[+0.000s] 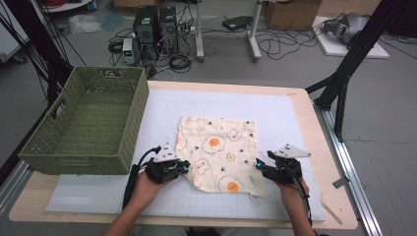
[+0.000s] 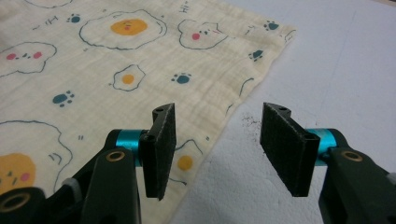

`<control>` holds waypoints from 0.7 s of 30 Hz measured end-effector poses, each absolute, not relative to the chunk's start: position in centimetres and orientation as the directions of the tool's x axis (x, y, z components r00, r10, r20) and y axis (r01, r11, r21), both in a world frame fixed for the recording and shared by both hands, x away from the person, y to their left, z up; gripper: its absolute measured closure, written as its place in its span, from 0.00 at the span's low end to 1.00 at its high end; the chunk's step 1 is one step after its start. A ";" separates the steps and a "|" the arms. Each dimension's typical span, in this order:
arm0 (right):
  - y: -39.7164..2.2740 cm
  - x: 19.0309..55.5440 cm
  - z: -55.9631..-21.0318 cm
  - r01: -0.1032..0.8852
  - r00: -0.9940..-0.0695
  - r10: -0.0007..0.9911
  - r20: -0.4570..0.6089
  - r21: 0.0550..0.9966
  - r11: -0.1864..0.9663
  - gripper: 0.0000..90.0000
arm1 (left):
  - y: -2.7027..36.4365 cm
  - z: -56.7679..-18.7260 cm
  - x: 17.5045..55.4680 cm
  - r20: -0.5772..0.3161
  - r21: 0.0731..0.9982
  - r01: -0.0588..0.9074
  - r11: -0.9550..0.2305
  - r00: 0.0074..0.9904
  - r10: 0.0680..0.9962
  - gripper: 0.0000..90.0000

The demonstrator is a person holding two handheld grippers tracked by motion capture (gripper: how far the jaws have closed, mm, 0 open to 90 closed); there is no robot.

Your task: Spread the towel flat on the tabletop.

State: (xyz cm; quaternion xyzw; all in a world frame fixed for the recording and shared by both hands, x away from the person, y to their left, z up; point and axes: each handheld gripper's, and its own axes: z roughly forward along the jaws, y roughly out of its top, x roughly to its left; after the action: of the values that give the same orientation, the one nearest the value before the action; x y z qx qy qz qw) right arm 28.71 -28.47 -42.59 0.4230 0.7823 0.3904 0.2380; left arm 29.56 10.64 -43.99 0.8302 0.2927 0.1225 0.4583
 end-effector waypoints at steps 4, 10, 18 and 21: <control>-28.5 28.8 -42.6 0.484 -0.528 0.849 -0.034 0.809 0.333 0.49 | 12.5 -43.4 29.4 -0.111 0.850 0.413 -0.326 0.746 0.656 0.63; -28.7 29.1 -42.9 0.501 -0.514 0.858 -0.029 0.801 0.327 0.45 | 14.8 -42.4 29.8 -0.124 0.880 0.411 -0.238 0.682 0.721 0.49; -28.6 29.3 -43.5 0.533 -0.568 0.823 0.012 0.767 0.357 0.55 | 14.0 -44.2 30.6 -0.121 0.842 0.461 -0.279 0.666 0.736 0.48; -28.4 29.4 -44.0 0.539 -0.584 0.812 0.009 0.752 0.380 0.55 | 13.7 -44.5 30.8 -0.123 0.835 0.471 -0.286 0.665 0.736 0.48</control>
State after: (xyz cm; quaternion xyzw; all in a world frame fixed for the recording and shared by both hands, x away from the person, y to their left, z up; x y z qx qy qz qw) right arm 29.35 -28.35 -44.00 0.4172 0.8098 0.3690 0.1846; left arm 30.80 13.69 -44.53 0.7888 0.3826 0.1448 0.4587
